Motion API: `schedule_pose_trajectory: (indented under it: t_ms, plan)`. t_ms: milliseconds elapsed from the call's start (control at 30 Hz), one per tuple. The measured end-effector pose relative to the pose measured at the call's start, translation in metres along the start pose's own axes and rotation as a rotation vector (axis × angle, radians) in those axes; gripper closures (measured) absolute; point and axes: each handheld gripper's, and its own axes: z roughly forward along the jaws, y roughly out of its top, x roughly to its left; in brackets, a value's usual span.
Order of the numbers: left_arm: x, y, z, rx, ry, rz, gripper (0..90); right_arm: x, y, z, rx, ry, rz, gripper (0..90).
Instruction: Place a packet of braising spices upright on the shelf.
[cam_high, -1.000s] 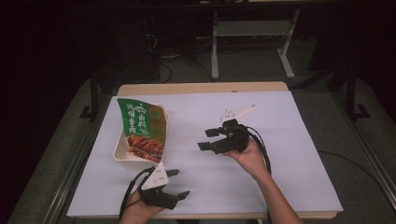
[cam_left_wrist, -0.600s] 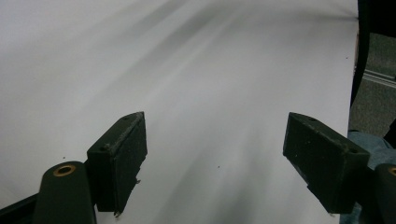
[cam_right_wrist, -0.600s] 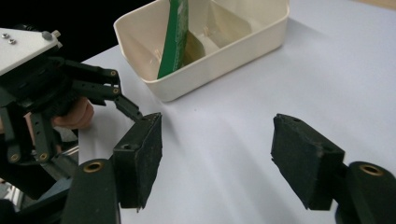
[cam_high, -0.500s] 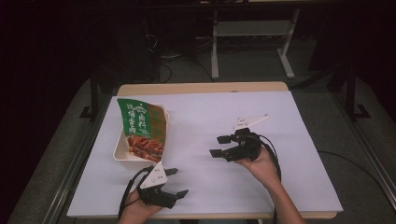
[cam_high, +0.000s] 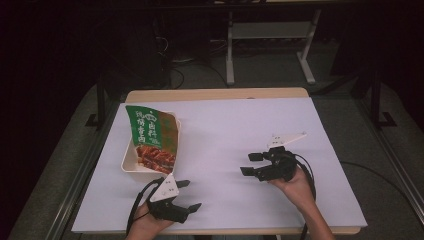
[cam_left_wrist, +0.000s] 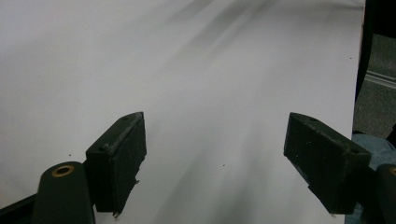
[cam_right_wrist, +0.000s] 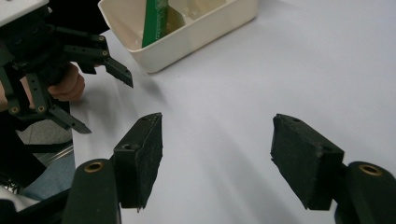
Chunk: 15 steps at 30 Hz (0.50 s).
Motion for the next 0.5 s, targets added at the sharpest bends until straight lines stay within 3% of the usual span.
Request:
schedule_pose_trajectory:
  t_ms: [500]
  plan:
    - [0.003, -0.001, -0.001, 0.000, 0.001, -0.009, 20.2, -0.011, -0.032, -0.024, 0.000, -0.039, 0.045, 32.9]
